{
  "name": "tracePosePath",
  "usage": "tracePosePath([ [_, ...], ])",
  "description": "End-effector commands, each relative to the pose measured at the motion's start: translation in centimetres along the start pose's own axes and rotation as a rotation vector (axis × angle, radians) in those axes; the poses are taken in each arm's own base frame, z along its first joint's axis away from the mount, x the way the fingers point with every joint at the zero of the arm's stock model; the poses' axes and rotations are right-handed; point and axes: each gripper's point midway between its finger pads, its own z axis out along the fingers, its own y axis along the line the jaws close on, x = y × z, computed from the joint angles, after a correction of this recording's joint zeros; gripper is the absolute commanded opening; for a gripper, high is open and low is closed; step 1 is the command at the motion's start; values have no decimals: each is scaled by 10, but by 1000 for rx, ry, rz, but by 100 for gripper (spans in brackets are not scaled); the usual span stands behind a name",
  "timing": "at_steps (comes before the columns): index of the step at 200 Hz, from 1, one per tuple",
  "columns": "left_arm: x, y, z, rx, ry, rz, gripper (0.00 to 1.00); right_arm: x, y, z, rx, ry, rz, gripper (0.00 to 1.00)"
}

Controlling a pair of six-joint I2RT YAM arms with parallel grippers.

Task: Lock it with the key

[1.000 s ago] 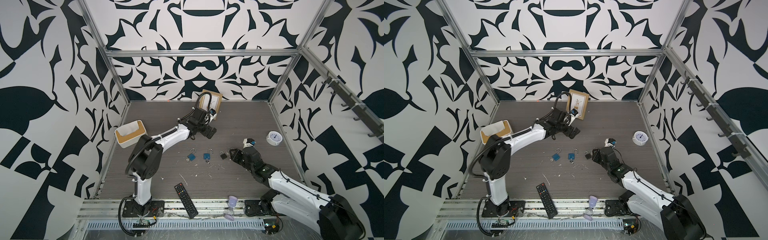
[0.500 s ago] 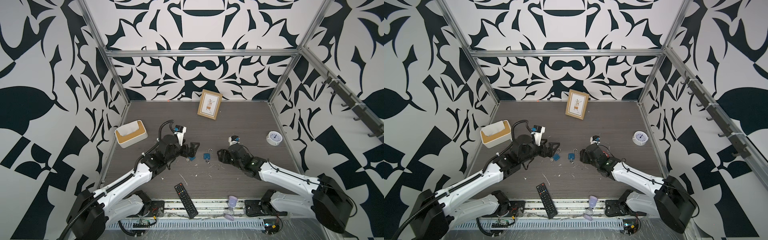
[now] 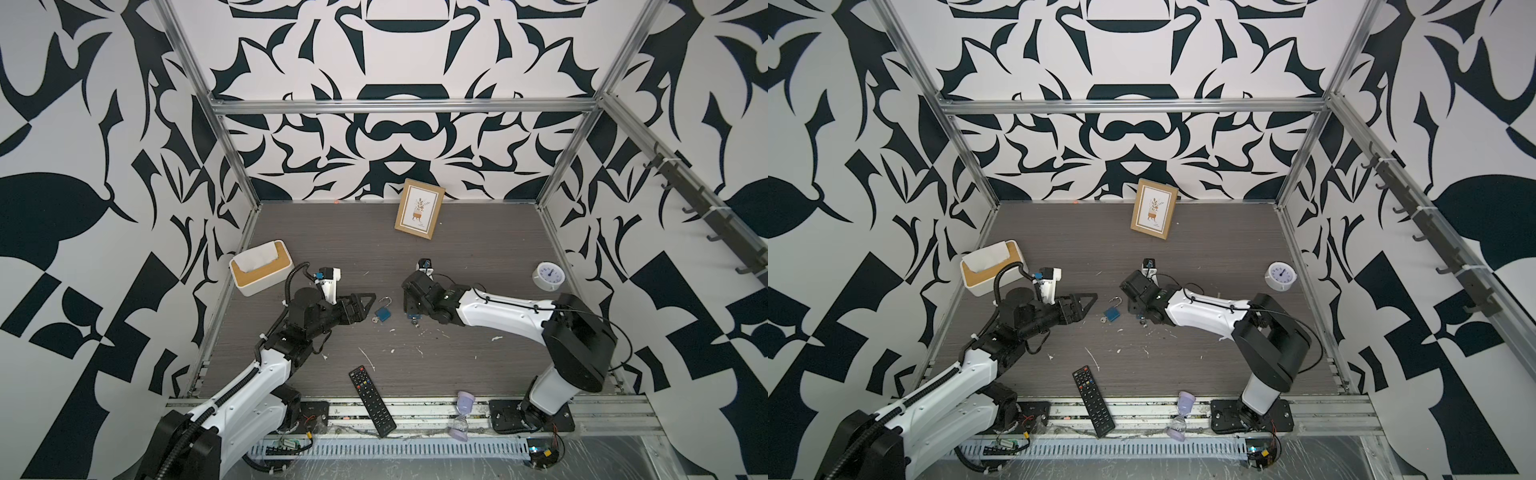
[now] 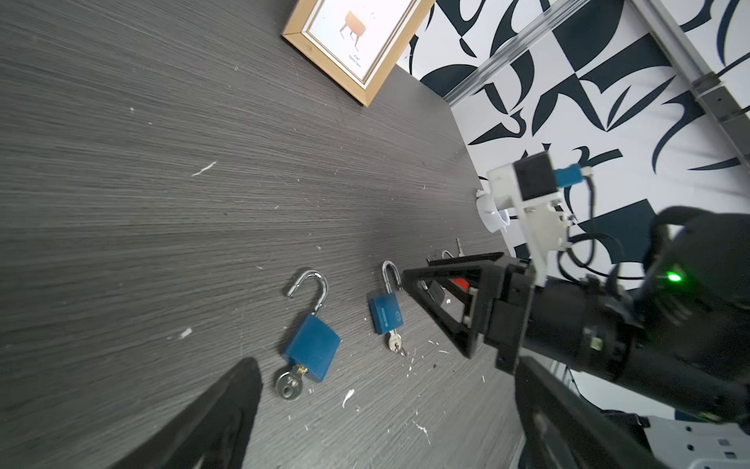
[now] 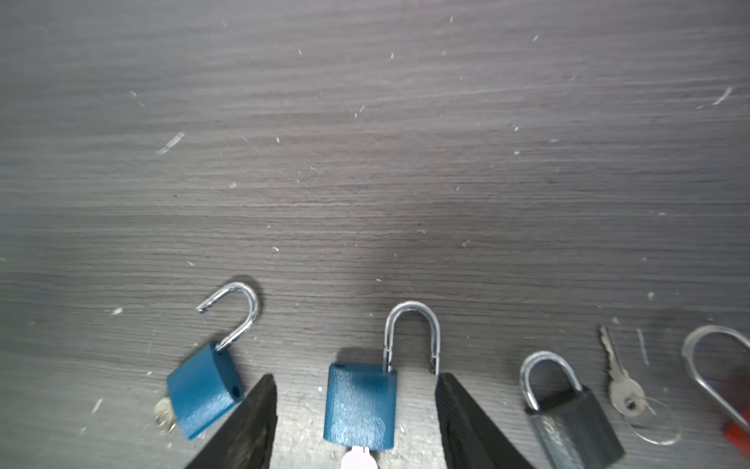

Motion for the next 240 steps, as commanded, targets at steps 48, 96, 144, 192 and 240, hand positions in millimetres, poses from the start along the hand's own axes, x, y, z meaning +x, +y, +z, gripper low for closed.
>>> tracePosePath([
  [48, -8, -16, 0, 81, -17, 2, 100, 19, 3, 12, 65, 90, -45, 63],
  [96, -6, -16, 2, 85, -7, 4, 100, 28, 1, 18, 63, 116, -35, 61],
  [144, -5, -15, 3, 85, 1, 6, 100, 35, 0, 24, 69, 141, -41, 58],
  [192, -5, -14, 3, 80, -1, 8, 100, 39, -2, 27, 78, 151, -48, 54],
  [240, -4, -12, 4, 70, 1, 16, 100, 41, -3, 25, 72, 156, -41, 48],
])
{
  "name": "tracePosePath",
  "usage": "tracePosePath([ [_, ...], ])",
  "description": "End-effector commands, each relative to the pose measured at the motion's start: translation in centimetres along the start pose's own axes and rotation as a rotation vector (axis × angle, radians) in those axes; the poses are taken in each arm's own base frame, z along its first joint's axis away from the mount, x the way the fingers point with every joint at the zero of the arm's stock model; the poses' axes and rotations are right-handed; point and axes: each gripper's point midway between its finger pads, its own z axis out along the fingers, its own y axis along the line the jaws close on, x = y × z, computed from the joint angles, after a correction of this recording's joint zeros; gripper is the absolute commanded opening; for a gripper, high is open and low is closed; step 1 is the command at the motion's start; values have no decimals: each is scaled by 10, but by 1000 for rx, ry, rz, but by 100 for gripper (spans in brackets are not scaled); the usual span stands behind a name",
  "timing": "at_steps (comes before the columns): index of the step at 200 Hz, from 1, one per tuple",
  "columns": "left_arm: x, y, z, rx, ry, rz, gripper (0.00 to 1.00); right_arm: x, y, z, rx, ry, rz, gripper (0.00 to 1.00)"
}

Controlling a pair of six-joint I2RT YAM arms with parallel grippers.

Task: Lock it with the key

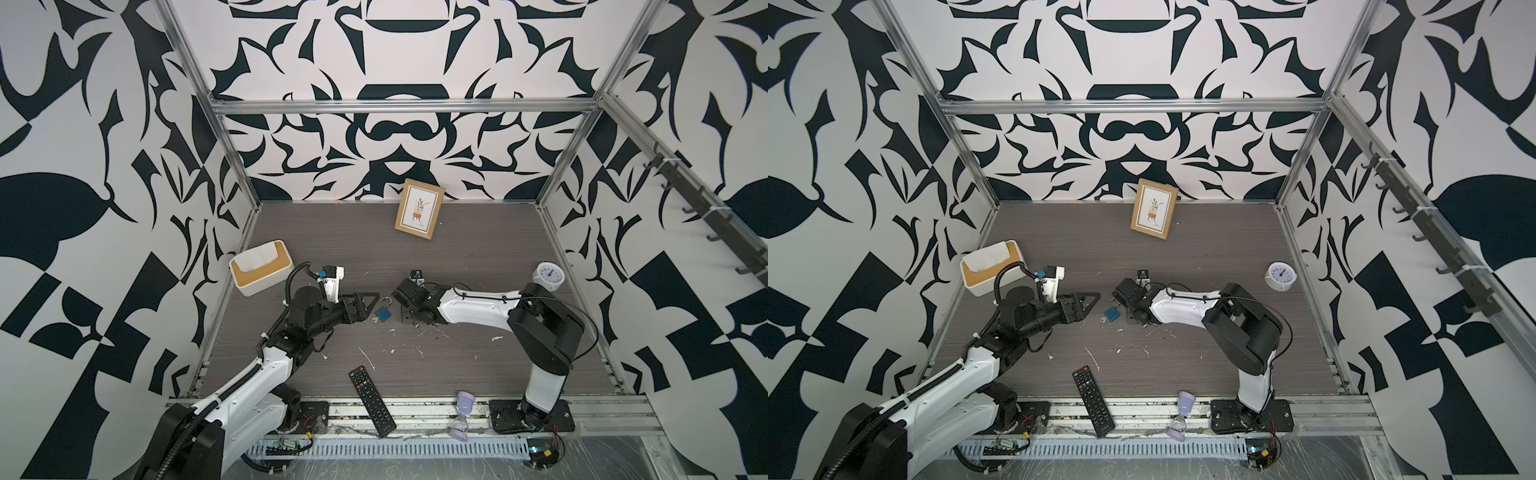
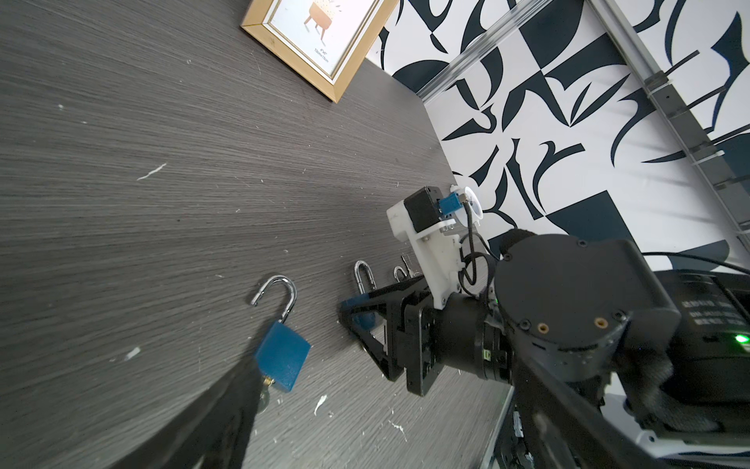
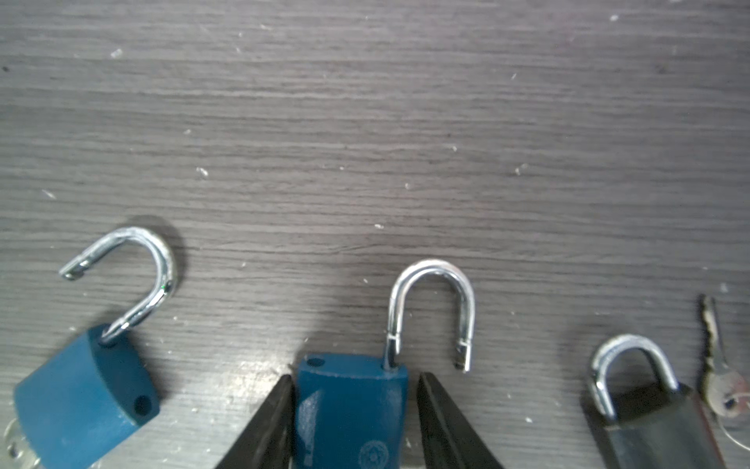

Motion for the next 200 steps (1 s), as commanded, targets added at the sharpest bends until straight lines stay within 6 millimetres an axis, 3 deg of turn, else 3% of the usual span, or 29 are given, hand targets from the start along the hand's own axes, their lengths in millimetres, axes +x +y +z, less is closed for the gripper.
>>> tracePosePath([
  [1, -3, -1, 0, 8, -8, 18, 100, 0, 1, -5, -7, 5, 7, 48],
  [52, -5, -3, 5, 18, 8, 23, 100, 0, 8, -13, -54, 14, -40, 40],
  [64, -8, -4, 8, 21, 12, 25, 99, -2, 10, -18, -76, 13, -90, 31],
  [86, -13, -8, 14, 41, 26, 25, 98, -8, 14, -35, -148, 14, -169, 0],
  [126, -20, -12, 36, 62, 93, -9, 92, -15, 37, -89, -402, -57, -440, 0],
  [160, -11, -12, 59, 110, 220, -83, 84, -22, 42, -138, -509, -166, -577, 0],
  [174, -7, -19, 65, 147, 262, -106, 78, -25, 41, -149, -518, -195, -615, 0],
  [200, -3, -33, 67, 196, 285, -102, 78, -31, 41, -165, -530, -239, -652, 0],
])
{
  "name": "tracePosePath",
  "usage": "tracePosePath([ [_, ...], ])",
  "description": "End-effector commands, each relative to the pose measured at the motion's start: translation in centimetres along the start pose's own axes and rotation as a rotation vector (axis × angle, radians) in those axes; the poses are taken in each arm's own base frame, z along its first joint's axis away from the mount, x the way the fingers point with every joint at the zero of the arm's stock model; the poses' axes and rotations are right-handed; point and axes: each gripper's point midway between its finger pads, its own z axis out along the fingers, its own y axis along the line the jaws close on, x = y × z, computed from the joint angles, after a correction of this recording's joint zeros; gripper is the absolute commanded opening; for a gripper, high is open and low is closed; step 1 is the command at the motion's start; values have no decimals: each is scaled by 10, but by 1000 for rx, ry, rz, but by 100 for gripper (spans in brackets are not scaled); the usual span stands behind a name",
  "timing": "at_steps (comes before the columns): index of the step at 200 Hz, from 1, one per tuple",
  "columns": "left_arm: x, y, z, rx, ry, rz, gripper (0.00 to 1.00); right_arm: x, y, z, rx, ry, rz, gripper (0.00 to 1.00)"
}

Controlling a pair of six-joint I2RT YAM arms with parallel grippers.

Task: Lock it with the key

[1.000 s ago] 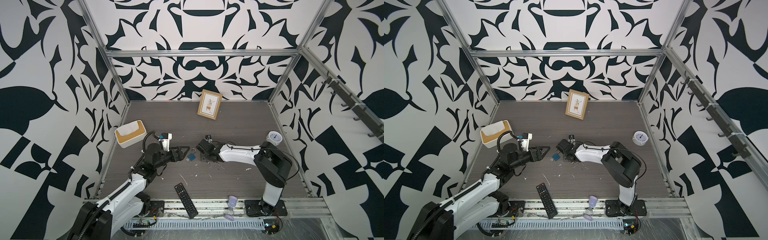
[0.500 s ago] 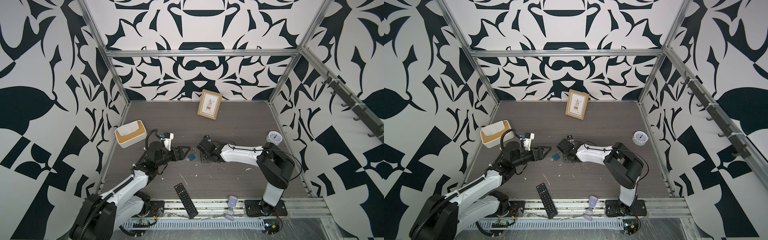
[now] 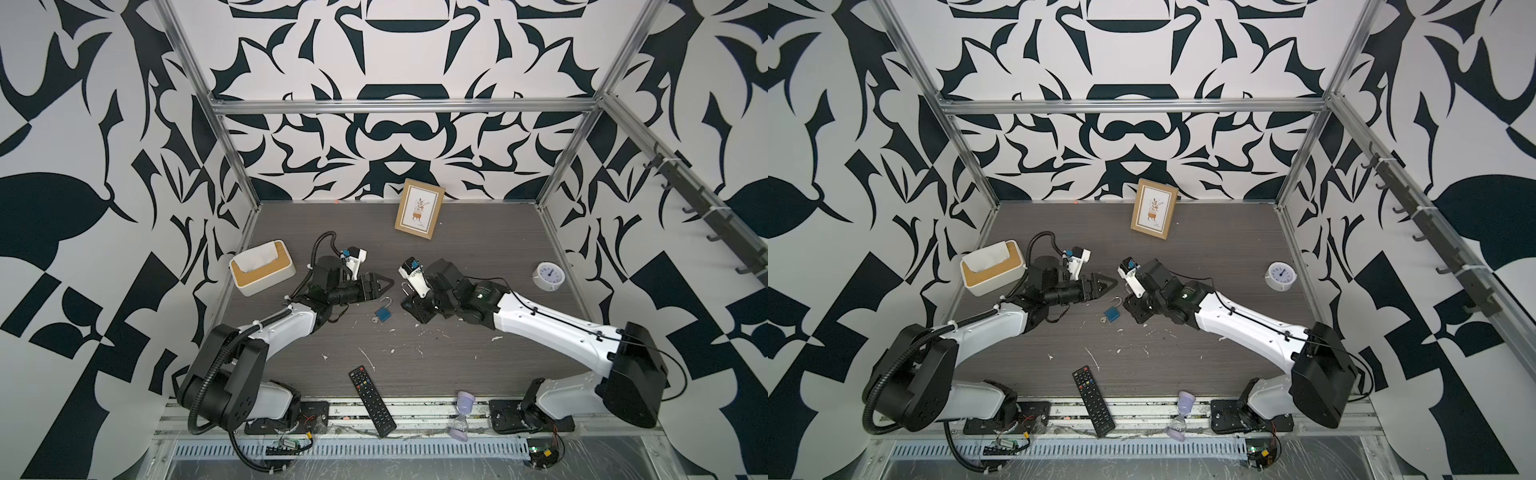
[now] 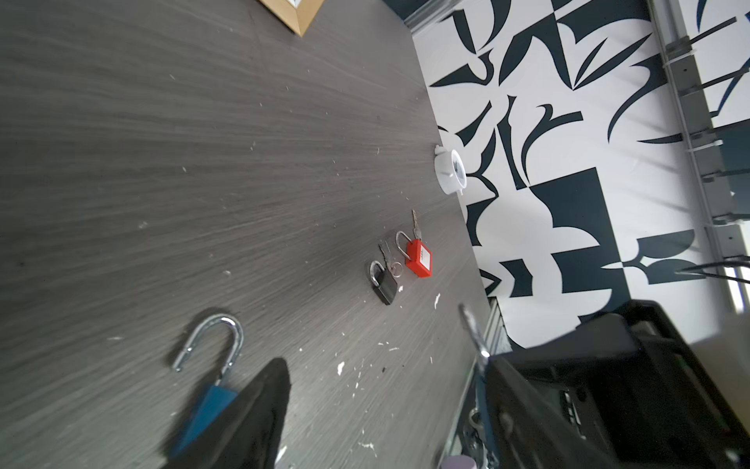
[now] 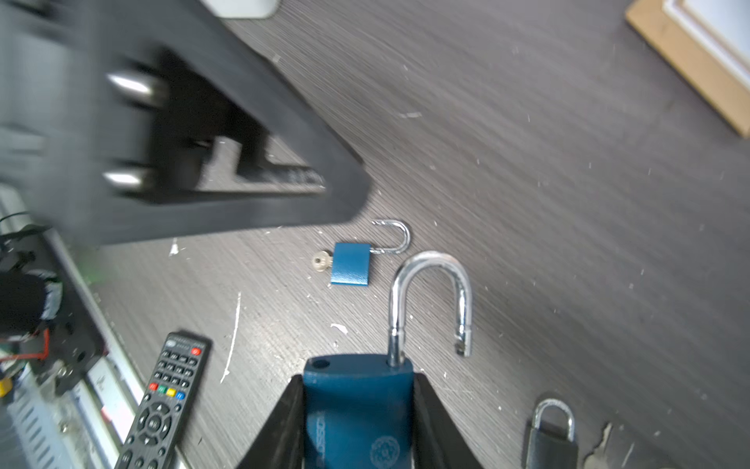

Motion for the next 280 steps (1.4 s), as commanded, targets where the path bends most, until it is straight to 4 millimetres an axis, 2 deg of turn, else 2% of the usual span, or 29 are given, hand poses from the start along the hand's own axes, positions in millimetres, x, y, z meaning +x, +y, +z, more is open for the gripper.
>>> tracePosePath([
  [1, 2, -28, 2, 100, 43, 22, 78, -8, 9, -14, -35, -30, -108, 0],
  [50, 10, -52, 5, 166, 95, 44, 76, -17, 15, -15, -46, -28, -127, 0],
  [87, 15, -55, 13, 167, 139, 39, 70, -22, 22, -17, -57, -44, -147, 0],
  [171, 18, -51, 21, 172, 171, 8, 34, -18, 35, -17, -92, -30, -177, 0],
  [232, 21, -58, 22, 219, 200, 5, 8, -23, 23, -13, -17, -49, -169, 0],
  [248, 22, -58, 22, 224, 204, 5, 5, -24, 20, -12, 3, -60, -167, 0],
  [256, 23, -58, 22, 224, 209, 2, 0, -26, 18, -12, 14, -70, -164, 0],
  [280, 23, -56, 23, 221, 206, -2, 0, -33, 16, -15, 30, -104, -151, 0],
])
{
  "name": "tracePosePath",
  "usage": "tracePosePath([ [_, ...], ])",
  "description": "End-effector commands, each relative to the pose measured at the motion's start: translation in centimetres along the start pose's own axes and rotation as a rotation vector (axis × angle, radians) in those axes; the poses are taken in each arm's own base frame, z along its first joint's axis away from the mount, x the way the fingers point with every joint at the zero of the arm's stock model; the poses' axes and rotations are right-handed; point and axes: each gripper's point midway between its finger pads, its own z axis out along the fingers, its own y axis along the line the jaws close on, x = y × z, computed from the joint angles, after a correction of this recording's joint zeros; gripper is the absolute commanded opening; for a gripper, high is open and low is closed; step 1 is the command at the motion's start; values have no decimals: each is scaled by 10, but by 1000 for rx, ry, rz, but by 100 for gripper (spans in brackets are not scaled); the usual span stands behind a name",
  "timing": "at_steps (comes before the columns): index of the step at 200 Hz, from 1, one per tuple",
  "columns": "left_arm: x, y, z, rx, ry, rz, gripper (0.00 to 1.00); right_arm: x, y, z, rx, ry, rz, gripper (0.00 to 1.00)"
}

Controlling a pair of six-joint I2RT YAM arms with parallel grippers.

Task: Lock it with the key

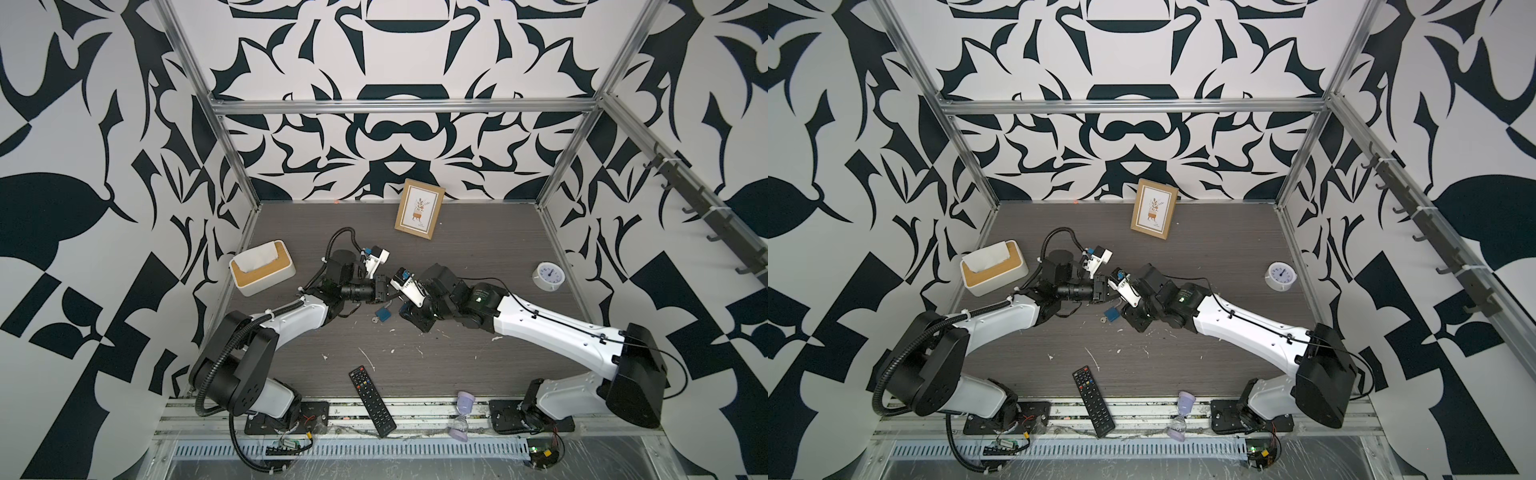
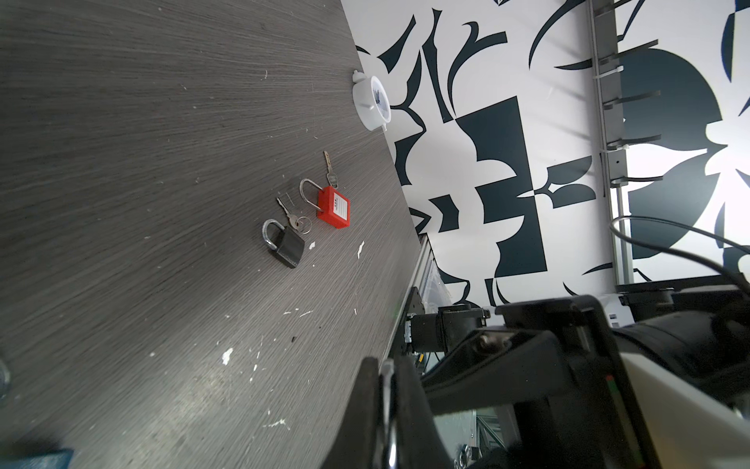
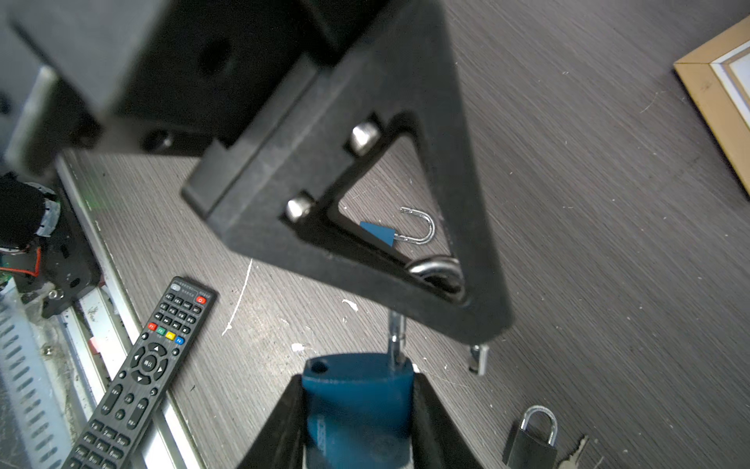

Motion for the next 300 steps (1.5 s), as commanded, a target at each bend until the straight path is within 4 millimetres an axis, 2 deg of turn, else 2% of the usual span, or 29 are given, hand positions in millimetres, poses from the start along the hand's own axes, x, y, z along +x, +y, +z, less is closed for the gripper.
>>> tracePosePath([
  [1, 2, 0, 2, 8, 16, 0, 0, -41, -8, -16, 54, -157, 9, 0],
  [30, -4, -1, 2, 4, -5, 9, 0, -43, -13, -17, 77, -179, 38, 1],
  [42, -8, -2, 3, 0, -15, 8, 0, -42, -17, -16, 93, -170, 66, 30],
  [53, -12, 0, 3, -11, -33, 8, 0, -40, -20, -16, 102, -162, 98, 49],
  [59, -14, 0, 3, -13, -41, 11, 0, -39, -22, -17, 103, -160, 117, 56],
  [70, -18, 1, 4, -13, -54, 10, 0, -39, -25, -21, 104, -169, 154, 62],
  [99, -29, -1, 7, 8, -85, -2, 0, -40, -44, -44, 106, -242, 334, 67],
  [128, -40, -7, 5, 31, -141, 15, 0, -20, -85, -56, 20, -287, 770, 64],
  [147, -46, -12, 3, 52, -179, 20, 0, -10, -90, -54, -115, -323, 977, 59],
  [161, -51, -16, 3, 70, -197, 13, 0, -10, -84, -53, -200, -337, 1029, 58],
  [179, -57, -20, 4, 99, -202, -20, 0, -18, -74, -58, -232, -376, 933, 58],
  [203, -62, -22, 7, 142, -203, -113, 0, -25, -57, -75, -219, -506, 627, 58],
  [231, -67, -20, 5, 198, -242, -278, 0, -21, -57, -86, -114, -656, 338, 52],
  [257, -70, -20, 0, 277, -288, -397, 0, -26, -56, -95, -86, -802, 201, 47],
  [271, -69, -20, 0, 304, -291, -434, 0, -31, -56, -97, -71, -822, 152, 45],
  [300, -63, -18, 4, 300, -276, -455, 0, -39, -52, -102, -51, -883, 43, 47],
])
